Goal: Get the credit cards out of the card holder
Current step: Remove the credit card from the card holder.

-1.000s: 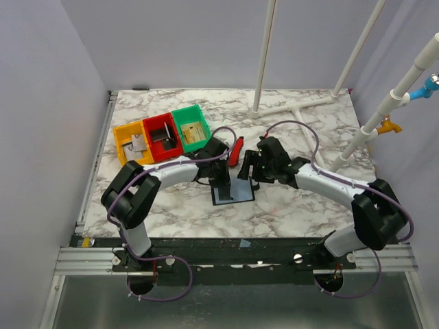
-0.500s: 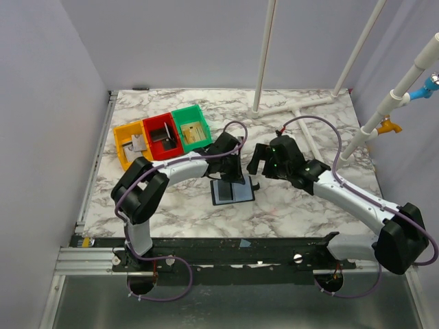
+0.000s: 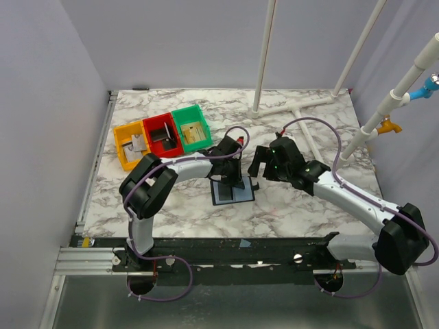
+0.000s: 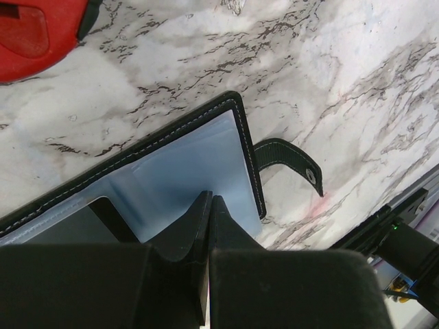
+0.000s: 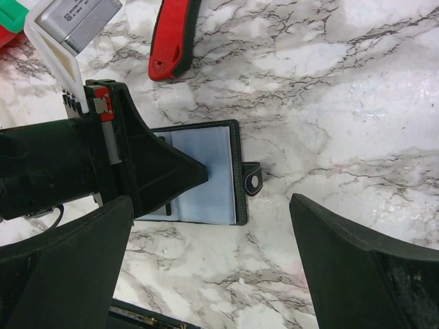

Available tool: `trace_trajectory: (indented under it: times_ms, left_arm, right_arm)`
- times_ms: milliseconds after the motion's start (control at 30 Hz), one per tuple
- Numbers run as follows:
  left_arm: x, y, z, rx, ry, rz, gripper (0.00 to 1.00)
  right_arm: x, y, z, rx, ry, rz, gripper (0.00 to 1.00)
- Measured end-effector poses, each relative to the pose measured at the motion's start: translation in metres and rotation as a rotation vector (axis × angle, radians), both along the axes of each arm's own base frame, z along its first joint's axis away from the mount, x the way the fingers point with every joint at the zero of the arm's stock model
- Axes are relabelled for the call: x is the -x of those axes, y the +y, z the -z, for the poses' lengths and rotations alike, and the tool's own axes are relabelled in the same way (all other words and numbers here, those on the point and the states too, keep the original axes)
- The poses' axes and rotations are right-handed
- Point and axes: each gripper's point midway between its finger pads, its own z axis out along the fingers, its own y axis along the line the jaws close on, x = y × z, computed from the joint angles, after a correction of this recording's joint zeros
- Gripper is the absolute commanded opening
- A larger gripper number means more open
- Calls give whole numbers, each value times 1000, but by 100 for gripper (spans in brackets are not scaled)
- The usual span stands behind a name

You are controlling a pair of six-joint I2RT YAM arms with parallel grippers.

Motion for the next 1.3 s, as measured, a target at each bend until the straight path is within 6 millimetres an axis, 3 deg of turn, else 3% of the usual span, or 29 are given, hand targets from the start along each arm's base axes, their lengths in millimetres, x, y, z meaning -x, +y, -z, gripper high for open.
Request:
trace_trajectory:
  times_ms: [167, 367, 500, 800, 1300]
  left_arm:
    - [2, 4, -8, -8, -11, 6, 0]
    - [-6, 21, -50, 23, -105, -23, 0]
    - [-5, 43, -63, 9, -150, -59, 0]
    - [10, 85, -30, -120, -118, -104, 0]
    - [9, 94, -18, -158, -111, -118, 0]
  right_arm:
    - [1, 8, 7, -13, 28, -28, 100]
    - [3, 20, 19, -37, 71, -72, 100]
    - [4, 32, 25, -69, 98, -112, 100]
    - [10, 64, 49, -161, 194, -210, 100]
    - [13, 87, 60, -250, 249, -261, 100]
